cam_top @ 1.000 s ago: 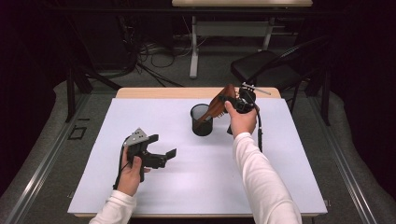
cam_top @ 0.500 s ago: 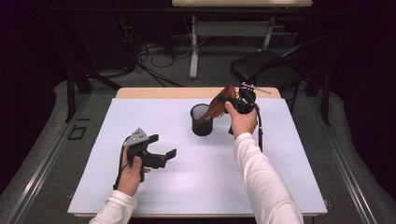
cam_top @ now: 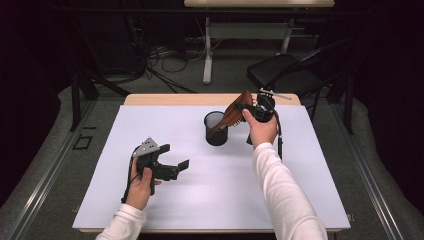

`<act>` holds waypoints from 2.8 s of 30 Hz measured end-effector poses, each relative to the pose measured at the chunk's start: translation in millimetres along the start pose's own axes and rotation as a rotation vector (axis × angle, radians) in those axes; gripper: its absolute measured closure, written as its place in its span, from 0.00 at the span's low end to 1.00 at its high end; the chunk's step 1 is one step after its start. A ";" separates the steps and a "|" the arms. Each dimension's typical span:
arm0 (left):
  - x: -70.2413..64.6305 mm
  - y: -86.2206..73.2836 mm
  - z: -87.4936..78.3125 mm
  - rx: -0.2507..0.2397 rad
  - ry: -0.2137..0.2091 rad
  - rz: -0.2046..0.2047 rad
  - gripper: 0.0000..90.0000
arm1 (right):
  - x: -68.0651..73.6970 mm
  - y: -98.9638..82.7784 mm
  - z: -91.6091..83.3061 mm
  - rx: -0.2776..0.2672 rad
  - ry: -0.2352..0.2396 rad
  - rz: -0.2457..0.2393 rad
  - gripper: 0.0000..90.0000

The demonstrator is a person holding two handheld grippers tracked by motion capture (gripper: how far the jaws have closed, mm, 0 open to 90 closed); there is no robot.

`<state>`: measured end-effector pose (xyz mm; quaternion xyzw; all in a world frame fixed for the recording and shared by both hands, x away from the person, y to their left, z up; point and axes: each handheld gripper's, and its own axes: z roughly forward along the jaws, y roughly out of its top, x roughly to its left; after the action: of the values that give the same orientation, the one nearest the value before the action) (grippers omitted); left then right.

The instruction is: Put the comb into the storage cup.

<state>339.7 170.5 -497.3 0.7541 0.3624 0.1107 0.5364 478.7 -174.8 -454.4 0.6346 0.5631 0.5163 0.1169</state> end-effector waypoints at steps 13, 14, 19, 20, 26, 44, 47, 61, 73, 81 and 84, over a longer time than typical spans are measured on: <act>0.6 -0.1 -0.3 0.000 0.000 -0.002 0.00 | -2.5 0.4 -0.6 0.006 0.021 -0.021 0.48; 0.6 0.0 -0.4 0.000 0.001 -0.002 0.00 | -2.8 0.3 -0.7 0.005 0.021 -0.020 0.48; 0.6 0.0 -0.5 -0.001 0.000 -0.002 0.00 | -2.7 -0.1 -0.5 0.005 0.025 -0.023 0.47; 0.6 0.0 -0.4 0.000 0.001 -0.001 0.00 | -3.1 -0.2 -0.3 0.005 0.026 -0.027 0.47; 0.7 0.0 -0.5 -0.002 0.000 -0.001 0.00 | -2.9 0.0 -0.6 0.006 0.025 -0.026 0.47; 0.8 0.0 -0.4 -0.003 -0.001 -0.004 0.00 | -0.6 0.1 -0.6 -0.016 0.015 -0.021 0.33; 0.8 0.0 -0.4 -0.003 -0.001 -0.003 0.00 | -0.7 -0.4 0.5 -0.007 0.000 -0.028 0.28; 0.6 -0.1 -0.1 0.002 0.000 0.001 0.00 | -0.8 1.1 -1.2 -0.027 -0.039 -0.051 0.18; 0.4 -0.3 0.2 0.007 0.000 0.002 0.00 | -2.7 4.5 -6.7 -0.030 -0.022 -0.031 0.16; 0.4 -0.3 0.0 0.002 0.001 0.001 0.00 | -1.4 6.5 -11.6 -0.036 -0.008 -0.038 0.17; 0.4 -0.3 0.0 0.002 0.001 0.001 0.00 | -1.2 7.5 -13.3 -0.045 -0.010 -0.039 0.17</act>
<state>339.9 170.8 -497.7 0.7550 0.3622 0.1109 0.5353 472.8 -184.1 -443.8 0.6231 0.5630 0.5234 0.1440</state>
